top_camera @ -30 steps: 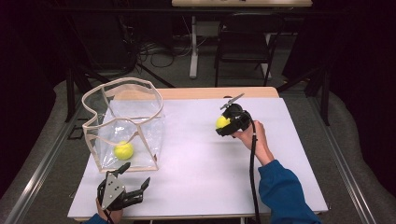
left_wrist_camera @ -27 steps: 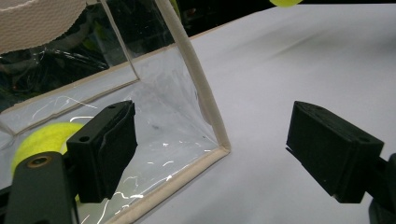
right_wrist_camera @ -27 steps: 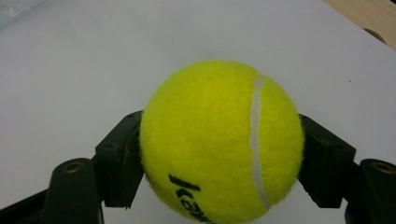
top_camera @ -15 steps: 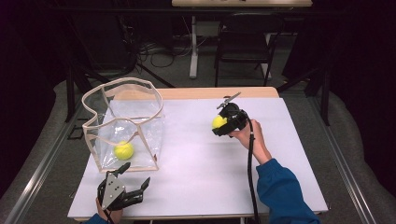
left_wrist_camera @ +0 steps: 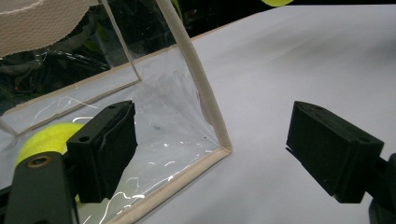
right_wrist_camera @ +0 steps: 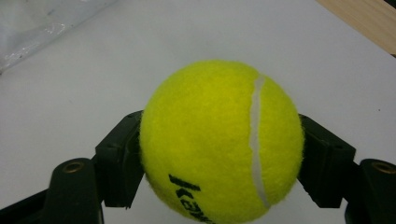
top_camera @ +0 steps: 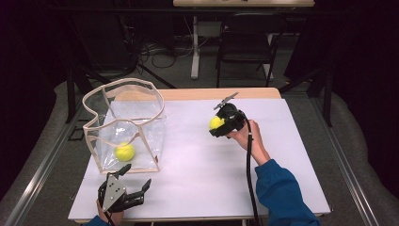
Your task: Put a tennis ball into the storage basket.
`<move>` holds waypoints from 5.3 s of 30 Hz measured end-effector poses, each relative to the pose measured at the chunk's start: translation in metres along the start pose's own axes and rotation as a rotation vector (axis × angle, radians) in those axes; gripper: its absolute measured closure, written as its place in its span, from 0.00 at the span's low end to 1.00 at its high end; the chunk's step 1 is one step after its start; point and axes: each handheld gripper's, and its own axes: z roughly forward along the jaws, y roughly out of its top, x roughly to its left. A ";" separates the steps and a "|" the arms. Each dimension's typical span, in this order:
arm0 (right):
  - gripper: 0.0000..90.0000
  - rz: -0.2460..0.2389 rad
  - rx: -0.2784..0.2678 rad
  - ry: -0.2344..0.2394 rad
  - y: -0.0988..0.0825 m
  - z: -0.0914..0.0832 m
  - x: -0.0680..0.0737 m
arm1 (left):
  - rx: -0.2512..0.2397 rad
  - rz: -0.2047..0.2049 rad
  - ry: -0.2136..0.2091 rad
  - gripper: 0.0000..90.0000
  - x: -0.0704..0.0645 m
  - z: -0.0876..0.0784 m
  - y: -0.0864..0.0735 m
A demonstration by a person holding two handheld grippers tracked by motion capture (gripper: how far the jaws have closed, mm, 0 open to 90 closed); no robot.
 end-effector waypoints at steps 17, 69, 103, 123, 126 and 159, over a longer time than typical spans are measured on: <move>0.29 -0.036 -0.009 0.032 0.014 0.002 0.013 | -0.001 -0.002 -0.001 0.18 0.000 0.000 0.000; 0.29 -0.080 -0.084 0.095 0.042 -0.005 0.034 | -0.003 -0.002 -0.001 0.18 0.000 0.000 0.000; 0.29 -0.086 -0.178 0.115 0.057 -0.019 0.043 | -0.003 -0.001 0.001 0.18 0.001 -0.001 0.000; 0.29 -0.094 -0.226 0.131 0.065 -0.026 0.047 | -0.002 -0.001 0.001 0.18 0.001 -0.001 0.000; 0.29 -0.099 -0.232 0.133 0.067 -0.026 0.048 | -0.007 -0.003 0.001 0.18 0.001 -0.001 0.000; 0.29 -0.126 -0.297 0.134 0.086 -0.040 0.060 | -0.004 -0.002 0.000 0.18 0.001 -0.001 0.000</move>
